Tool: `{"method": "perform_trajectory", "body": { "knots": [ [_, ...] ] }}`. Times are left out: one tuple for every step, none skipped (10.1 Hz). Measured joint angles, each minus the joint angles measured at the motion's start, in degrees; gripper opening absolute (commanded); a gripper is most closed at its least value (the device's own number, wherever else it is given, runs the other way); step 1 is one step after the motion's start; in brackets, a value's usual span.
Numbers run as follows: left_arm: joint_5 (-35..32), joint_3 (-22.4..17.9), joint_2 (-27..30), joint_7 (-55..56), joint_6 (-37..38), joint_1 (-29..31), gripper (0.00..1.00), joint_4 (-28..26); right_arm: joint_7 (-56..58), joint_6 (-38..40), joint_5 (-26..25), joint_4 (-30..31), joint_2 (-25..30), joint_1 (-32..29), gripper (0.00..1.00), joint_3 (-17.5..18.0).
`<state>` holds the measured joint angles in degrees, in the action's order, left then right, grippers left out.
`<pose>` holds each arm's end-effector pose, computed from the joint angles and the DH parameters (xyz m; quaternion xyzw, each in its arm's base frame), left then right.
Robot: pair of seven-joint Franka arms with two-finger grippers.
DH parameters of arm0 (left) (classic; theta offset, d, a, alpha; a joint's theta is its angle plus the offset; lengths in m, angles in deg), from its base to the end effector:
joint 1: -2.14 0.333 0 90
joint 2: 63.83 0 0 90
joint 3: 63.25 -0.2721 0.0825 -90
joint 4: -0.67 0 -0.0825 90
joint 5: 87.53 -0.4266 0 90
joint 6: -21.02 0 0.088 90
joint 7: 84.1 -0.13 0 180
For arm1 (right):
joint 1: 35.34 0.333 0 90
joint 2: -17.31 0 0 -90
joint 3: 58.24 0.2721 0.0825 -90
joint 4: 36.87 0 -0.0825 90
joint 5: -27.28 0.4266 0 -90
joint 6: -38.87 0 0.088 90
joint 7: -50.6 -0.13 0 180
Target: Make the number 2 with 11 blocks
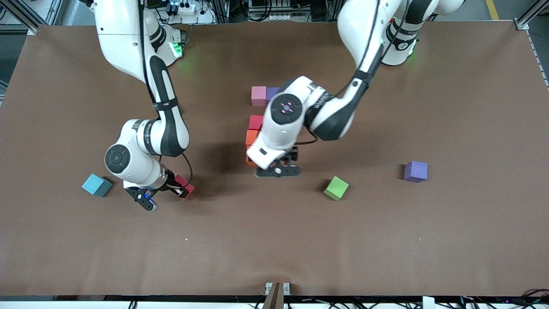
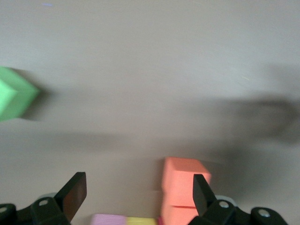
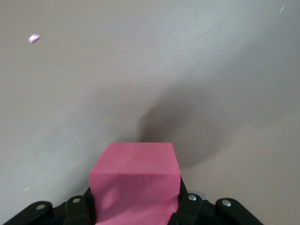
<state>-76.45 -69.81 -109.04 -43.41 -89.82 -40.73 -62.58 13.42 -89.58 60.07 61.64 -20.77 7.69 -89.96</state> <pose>0.6011 -0.4910 0.2860 0.9971 0.0527 -0.0139 0.0540 0.6551 0.1674 0.1595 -0.9338 0.3536 0.0257 0.0482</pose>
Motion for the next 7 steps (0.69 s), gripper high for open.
{"method": "perform_trajectory", "body": {
  "knots": [
    [0.0, -0.1, 1.6, -1.6, 0.9, 2.6, 1.00, -2.5, -5.1, 1.6, 0.0, -2.0, 0.1, 1.5, 0.24, 0.0],
    [-0.1, -0.3, 3.5, -4.6, 1.0, 4.7, 1.00, -5.5, -9.8, 2.7, 0.0, -4.0, 0.2, 2.8, 0.24, 0.0],
    [-0.1, -0.4, 5.7, -9.0, 1.0, 7.1, 1.00, -8.4, -14.5, 3.4, 0.0, -5.7, 0.3, 4.3, 0.24, 0.1],
    [-0.1, -0.5, 7.8, -13.9, 1.0, 9.4, 1.00, -10.7, -19.5, 3.7, 0.0, -6.8, 0.3, 6.0, 0.24, 0.1],
    [-0.1, -0.5, 9.4, -18.2, 1.0, 11.2, 1.00, -12.3, -25.1, 3.7, 0.0, -7.1, 0.3, 8.2, 0.24, 0.2],
    [-0.1, -0.5, 10.4, -21.9, 0.8, 12.2, 1.00, -13.6, -31.2, 3.6, 0.0, -7.2, 0.3, 10.6, 0.24, 0.3],
    [-0.4, -0.5, 10.6, -25.2, -0.4, 12.6, 1.00, -15.2, -38.0, 3.3, 0.0, -7.4, 0.2, 13.0, 0.24, 0.4]
  ]
}}
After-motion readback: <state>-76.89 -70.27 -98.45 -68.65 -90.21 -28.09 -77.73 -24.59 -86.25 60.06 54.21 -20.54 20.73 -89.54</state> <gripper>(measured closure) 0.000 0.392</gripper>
